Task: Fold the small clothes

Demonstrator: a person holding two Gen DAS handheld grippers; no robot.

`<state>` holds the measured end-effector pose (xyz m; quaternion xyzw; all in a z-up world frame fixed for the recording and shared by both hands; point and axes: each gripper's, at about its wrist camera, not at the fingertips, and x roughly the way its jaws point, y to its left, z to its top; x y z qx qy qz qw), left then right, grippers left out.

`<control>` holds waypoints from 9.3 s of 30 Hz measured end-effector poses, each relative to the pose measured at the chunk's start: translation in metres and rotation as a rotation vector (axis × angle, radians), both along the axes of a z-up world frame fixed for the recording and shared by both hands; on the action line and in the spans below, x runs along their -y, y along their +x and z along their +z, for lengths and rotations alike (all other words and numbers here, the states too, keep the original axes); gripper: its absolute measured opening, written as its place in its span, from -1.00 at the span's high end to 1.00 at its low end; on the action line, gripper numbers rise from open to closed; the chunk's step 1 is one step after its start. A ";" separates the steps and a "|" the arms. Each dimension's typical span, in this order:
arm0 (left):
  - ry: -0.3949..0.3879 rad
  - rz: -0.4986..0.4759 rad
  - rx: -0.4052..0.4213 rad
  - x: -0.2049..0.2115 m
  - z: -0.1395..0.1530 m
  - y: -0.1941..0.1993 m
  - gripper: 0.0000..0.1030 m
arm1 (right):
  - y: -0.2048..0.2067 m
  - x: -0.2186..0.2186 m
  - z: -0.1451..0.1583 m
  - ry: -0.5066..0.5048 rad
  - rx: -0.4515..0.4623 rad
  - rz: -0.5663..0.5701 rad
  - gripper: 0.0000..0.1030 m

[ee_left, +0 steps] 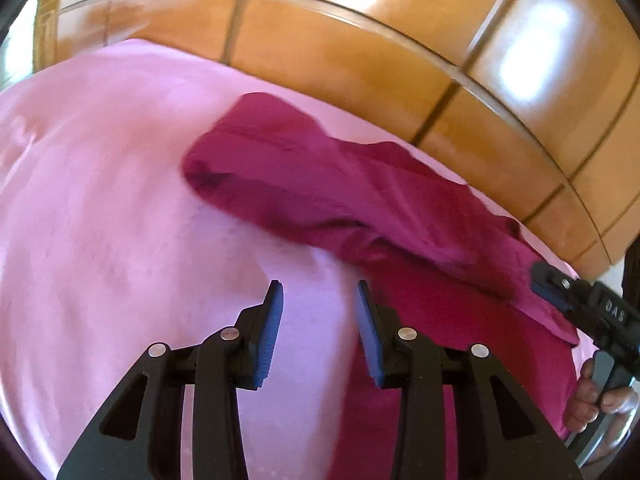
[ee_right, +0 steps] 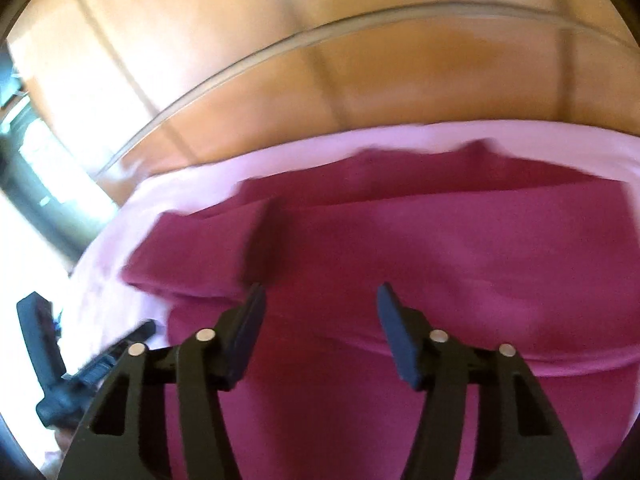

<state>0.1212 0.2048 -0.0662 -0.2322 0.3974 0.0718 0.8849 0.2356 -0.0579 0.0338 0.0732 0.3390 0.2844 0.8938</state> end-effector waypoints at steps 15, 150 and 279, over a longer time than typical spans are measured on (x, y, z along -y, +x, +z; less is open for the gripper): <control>-0.030 0.059 -0.028 0.003 -0.005 0.042 0.31 | 0.009 -0.064 0.049 -0.099 0.148 0.022 0.90; 0.312 -0.240 0.049 0.116 0.002 0.056 -0.01 | -0.040 0.105 -0.023 -0.286 0.228 -0.300 -0.94; -0.210 -0.427 0.009 0.023 -0.010 -0.022 0.67 | -0.138 0.234 -0.057 -0.003 -0.028 -0.303 0.49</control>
